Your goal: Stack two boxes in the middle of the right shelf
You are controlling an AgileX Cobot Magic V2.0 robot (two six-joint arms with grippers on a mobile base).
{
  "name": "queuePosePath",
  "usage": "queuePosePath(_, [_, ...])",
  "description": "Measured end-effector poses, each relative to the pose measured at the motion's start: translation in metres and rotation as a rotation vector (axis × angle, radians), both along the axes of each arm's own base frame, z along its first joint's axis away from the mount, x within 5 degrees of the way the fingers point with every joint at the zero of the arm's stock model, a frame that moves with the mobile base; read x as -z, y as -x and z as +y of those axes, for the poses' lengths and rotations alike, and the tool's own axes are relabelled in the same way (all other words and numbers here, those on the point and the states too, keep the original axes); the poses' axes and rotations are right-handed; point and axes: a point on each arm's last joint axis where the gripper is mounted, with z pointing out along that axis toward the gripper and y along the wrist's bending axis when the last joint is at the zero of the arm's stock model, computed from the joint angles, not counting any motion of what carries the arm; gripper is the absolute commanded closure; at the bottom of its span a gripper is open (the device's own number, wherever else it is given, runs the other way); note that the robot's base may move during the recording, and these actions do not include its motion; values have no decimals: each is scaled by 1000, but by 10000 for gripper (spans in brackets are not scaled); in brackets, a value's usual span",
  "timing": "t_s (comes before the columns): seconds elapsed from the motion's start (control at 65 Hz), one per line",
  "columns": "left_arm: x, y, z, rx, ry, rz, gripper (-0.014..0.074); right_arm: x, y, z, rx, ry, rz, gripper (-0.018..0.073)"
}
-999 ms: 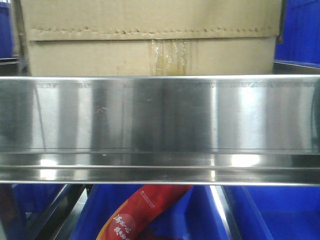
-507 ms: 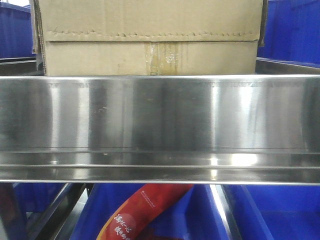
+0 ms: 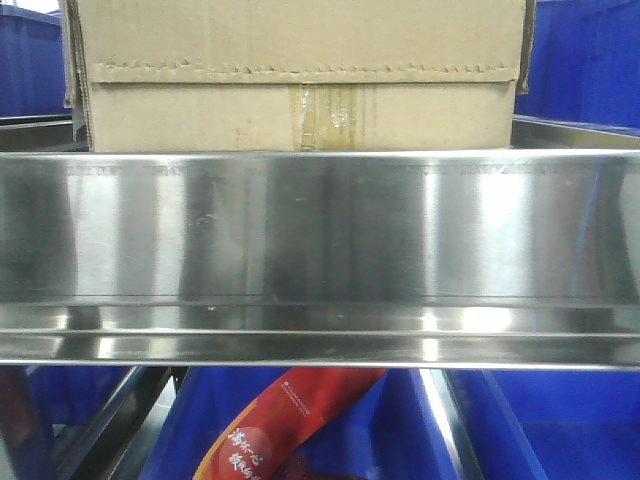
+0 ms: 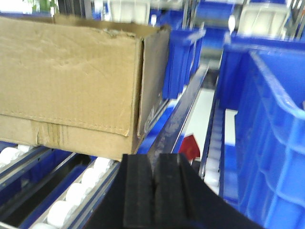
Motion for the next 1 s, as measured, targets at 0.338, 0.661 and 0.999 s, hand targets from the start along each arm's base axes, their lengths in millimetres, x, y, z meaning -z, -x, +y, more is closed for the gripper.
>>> queuePosePath(0.338, [3,0,-1,4,3,-11,707,11,5,-1,3,-4,-14,715])
queuePosePath(0.661, [3,0,-1,4,3,-11,707,11,5,-1,3,-5,-15,715])
queuePosePath(0.999, [3,2,0,4,63,0,707,11,5,-2,4,-5,-17,715])
